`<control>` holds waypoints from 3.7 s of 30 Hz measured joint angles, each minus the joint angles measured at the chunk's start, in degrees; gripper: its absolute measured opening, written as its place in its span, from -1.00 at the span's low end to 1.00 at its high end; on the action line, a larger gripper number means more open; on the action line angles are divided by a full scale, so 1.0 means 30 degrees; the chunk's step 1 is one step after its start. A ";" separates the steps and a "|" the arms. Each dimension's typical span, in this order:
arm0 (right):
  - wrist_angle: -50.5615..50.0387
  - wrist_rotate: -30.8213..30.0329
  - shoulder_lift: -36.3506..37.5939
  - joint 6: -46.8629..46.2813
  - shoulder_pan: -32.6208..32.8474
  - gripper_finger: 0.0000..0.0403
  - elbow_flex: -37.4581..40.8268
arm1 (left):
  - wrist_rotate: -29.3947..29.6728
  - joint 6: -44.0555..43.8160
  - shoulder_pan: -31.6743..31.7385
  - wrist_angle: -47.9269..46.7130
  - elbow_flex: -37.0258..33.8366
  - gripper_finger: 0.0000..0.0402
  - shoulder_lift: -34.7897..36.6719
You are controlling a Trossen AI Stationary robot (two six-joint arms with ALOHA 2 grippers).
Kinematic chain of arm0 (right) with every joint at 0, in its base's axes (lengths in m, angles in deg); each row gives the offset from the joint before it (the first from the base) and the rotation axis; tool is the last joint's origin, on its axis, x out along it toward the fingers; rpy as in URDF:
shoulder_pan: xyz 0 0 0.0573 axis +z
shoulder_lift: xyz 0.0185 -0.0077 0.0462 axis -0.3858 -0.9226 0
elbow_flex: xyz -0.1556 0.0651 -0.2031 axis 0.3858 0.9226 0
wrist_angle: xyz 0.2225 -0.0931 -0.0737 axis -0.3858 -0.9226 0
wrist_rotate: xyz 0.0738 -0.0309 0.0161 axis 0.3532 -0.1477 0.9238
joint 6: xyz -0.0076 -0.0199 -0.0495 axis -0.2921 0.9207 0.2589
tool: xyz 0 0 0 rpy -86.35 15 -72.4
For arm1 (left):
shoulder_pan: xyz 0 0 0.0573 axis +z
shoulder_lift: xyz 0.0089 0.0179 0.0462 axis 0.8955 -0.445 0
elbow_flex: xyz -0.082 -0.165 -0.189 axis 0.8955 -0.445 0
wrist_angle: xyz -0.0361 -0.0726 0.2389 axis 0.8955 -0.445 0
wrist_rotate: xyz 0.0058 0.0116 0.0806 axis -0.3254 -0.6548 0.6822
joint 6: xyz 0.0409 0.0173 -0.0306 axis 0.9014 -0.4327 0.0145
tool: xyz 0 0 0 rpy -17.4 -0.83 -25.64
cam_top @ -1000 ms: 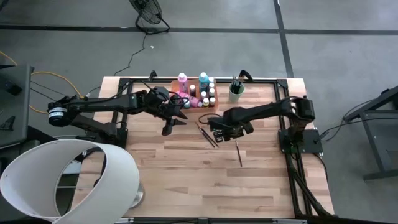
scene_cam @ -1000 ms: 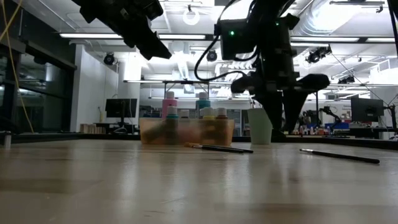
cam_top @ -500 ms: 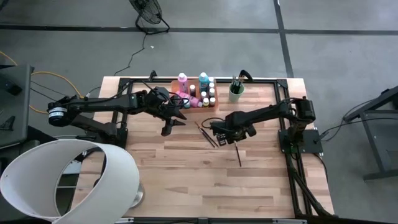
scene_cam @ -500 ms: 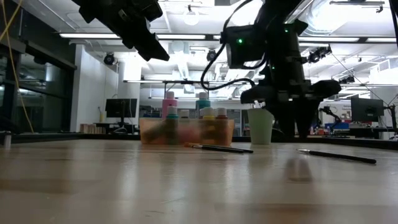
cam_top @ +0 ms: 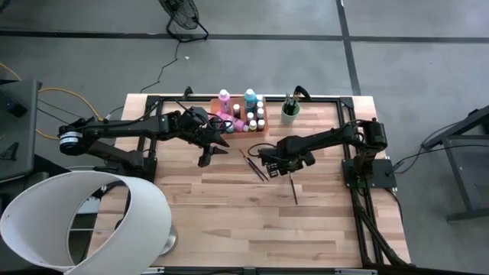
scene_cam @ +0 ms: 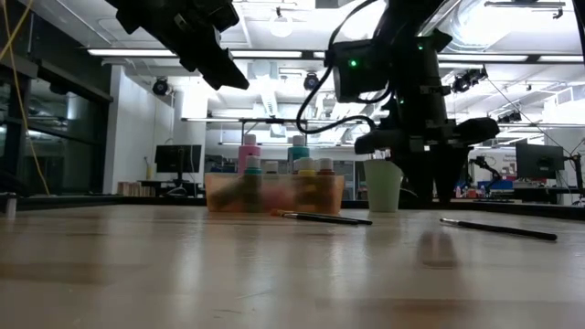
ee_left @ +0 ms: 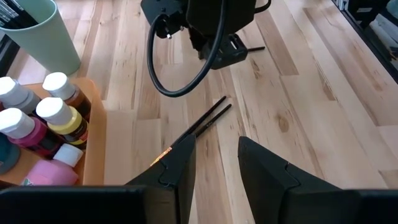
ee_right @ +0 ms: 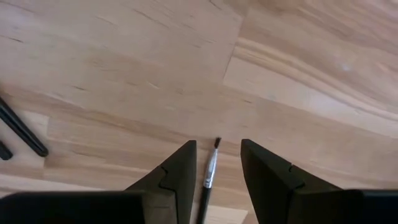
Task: Pick & Place Paint Supplies
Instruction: Put the silver paint brush into the green cup
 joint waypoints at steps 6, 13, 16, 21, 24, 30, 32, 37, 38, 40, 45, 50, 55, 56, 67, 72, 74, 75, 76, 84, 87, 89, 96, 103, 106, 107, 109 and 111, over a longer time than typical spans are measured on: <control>0.0672 0.0378 0.0000 -0.0296 0.0000 -0.40 0.0928 | 0.0000 0.0000 0.0000 -0.0007 0.0000 -0.41 0.0000; 0.1628 0.0543 0.0000 -0.0357 0.0138 -0.40 0.1435 | -0.0002 0.0000 0.0000 0.0000 0.0000 -0.41 0.0000; 0.2130 0.0545 0.0000 -0.0367 0.0102 -0.40 0.1435 | 0.0000 0.0015 0.0000 0.0000 0.0000 -0.41 0.0000; 0.1876 0.0548 0.0000 -0.1330 0.0102 -0.40 0.1435 | 0.0000 0.0015 0.0000 -0.0005 0.0000 -0.41 0.0000; 0.1793 0.0553 0.0000 -0.1655 0.0102 -0.40 0.1435 | 0.0000 0.0015 0.0000 0.0000 0.0000 -0.41 0.0000; -0.0175 0.0717 0.0565 -0.3534 0.0139 -0.40 0.1428 | 0.0000 0.0007 0.0000 0.0000 0.0000 -0.41 0.0000; -0.0776 0.0560 0.0987 -0.3991 0.0286 -0.40 0.1428 | 0.0000 0.0022 0.0000 -0.0006 0.0000 -0.41 0.0000; -0.0947 0.0105 0.2638 -0.5183 0.0708 -0.40 0.2475 | 0.0000 0.0036 0.0000 0.0000 0.0000 -0.41 -0.0029; -0.0951 0.0150 0.2889 -0.5581 0.0793 -0.40 0.2955 | 0.0000 0.0058 0.0000 0.0000 0.0000 -0.41 -0.0029; -0.0664 0.0604 0.3479 -0.6377 0.0944 -0.40 0.4086 | 0.0000 0.0070 0.0000 0.0010 0.0000 -0.41 -0.0031; 0.0899 0.1101 0.4989 -0.8111 0.1158 -0.40 0.6195 | 0.0000 0.0099 0.0000 0.0007 0.0000 -0.41 -0.0036; 0.1567 0.1052 0.5398 -0.8525 0.1137 -0.40 0.7233 | 0.0000 0.0219 0.0000 0.0007 0.0000 -0.41 -0.0044; 0.2767 0.1039 0.5399 -0.9304 0.1143 -0.40 0.8195 | 0.0007 0.0219 0.0000 0.0007 0.0000 -0.41 -0.0044; 0.2977 0.1052 0.5439 -0.9364 0.1141 -0.40 0.8354 | 0.0003 0.0219 0.0000 0.0007 0.0000 -0.41 -0.0044; 0.4384 0.1472 0.5486 -0.9879 0.1267 -0.52 0.9180 | 0.0007 0.0202 0.0000 0.0000 0.0000 -0.41 -0.0051; 0.4618 0.1255 0.5472 -1.0093 0.1669 -0.72 0.9180 | 0.0007 0.0073 0.0000 0.0000 0.0000 -0.41 -0.0055; 0.4691 0.1232 0.5457 -1.0319 0.1845 -0.79 0.9180 | 0.0009 0.0070 0.0000 -0.0005 0.0000 -0.41 -0.0056; 0.4725 0.1182 0.5457 -1.0408 0.1938 -0.82 0.9185 | 0.0009 0.0066 0.0000 0.0000 -0.0006 -0.41 -0.0058; 0.4763 0.1152 0.5457 -1.0442 0.2011 -0.84 0.9187 | 0.0007 0.0066 0.0000 0.0000 0.0000 -0.41 -0.0058; 0.5053 0.0977 0.5442 -1.0448 0.2164 -0.97 0.9216 | 0.0007 0.0066 0.0000 0.0000 0.0000 -0.41 -0.0058; 0.5134 0.0818 0.5425 -1.0434 0.2127 -0.98 0.9148 | 0.0007 0.0066 0.0000 0.0000 0.0000 -0.41 -0.0058; 0.5040 0.0635 0.5537 -1.0316 0.2069 -0.98 0.8850 | 0.0007 0.0070 0.0000 -0.0005 0.0000 -0.41 -0.0058; 0.5513 -0.3193 0.7692 -0.9843 0.2084 -0.98 0.7825 | 0.0007 0.0081 0.0000 0.0000 -0.0007 -0.41 -0.0058; 0.5977 -1.0611 1.0221 -0.7590 0.1902 -0.98 0.6719 | 0.0007 0.0080 0.0000 0.0007 -0.0007 -0.41 -0.0058; 0.7165 -1.4628 1.0958 -0.5521 0.1443 -0.98 0.6409 | 0.0007 0.0073 0.0000 0.0022 -0.0007 -0.41 -0.0058; 0.7593 -1.5861 1.1243 -0.4652 0.1238 -0.98 0.6317 | 0.0007 0.0073 0.0000 0.0015 -0.0007 -0.41 -0.0058; 0.8889 -1.7726 1.1612 -0.2562 0.0586 -0.98 0.6253 | 0.0007 0.0048 0.0000 0.0042 -0.0007 -0.41 -0.0058; 1.0848 -1.9065 1.1897 0.0349 -0.0220 -0.98 0.6229 | 0.0055 -0.0268 0.0000 0.0031 -0.0007 -0.41 -0.0058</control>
